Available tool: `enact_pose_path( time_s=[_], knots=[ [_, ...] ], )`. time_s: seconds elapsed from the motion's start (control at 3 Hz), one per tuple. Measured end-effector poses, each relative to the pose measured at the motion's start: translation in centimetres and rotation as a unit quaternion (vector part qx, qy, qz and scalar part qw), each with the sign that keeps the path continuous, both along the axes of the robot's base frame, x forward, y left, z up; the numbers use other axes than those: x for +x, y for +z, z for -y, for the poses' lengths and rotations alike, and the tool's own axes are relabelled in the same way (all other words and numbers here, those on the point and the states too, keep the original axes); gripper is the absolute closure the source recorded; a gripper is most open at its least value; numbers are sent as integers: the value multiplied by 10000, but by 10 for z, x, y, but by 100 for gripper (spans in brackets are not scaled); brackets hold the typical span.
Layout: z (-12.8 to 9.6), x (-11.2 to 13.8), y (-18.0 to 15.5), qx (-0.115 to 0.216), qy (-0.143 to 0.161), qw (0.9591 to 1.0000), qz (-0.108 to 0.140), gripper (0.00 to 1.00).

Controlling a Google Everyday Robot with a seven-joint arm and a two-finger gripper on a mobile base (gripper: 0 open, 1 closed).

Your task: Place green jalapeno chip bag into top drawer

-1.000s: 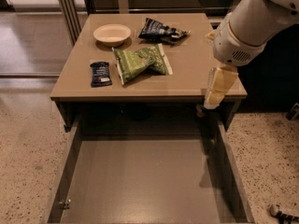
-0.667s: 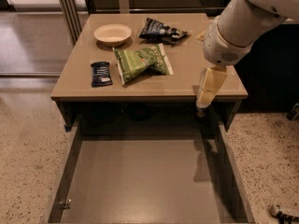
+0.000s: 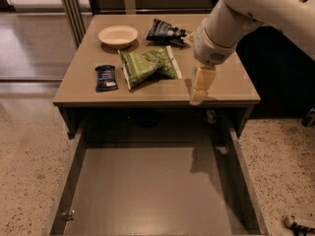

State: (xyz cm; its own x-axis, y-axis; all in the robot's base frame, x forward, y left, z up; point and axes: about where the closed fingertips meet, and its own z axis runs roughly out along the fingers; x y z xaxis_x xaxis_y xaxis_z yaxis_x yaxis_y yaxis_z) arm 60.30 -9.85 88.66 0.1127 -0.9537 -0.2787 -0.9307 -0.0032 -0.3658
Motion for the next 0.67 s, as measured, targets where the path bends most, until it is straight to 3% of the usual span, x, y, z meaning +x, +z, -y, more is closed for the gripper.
enact_pose_path(
  time_s=[0.67],
  knots=[
    [-37,43,-13,109,459,9988,86,0]
  ],
)
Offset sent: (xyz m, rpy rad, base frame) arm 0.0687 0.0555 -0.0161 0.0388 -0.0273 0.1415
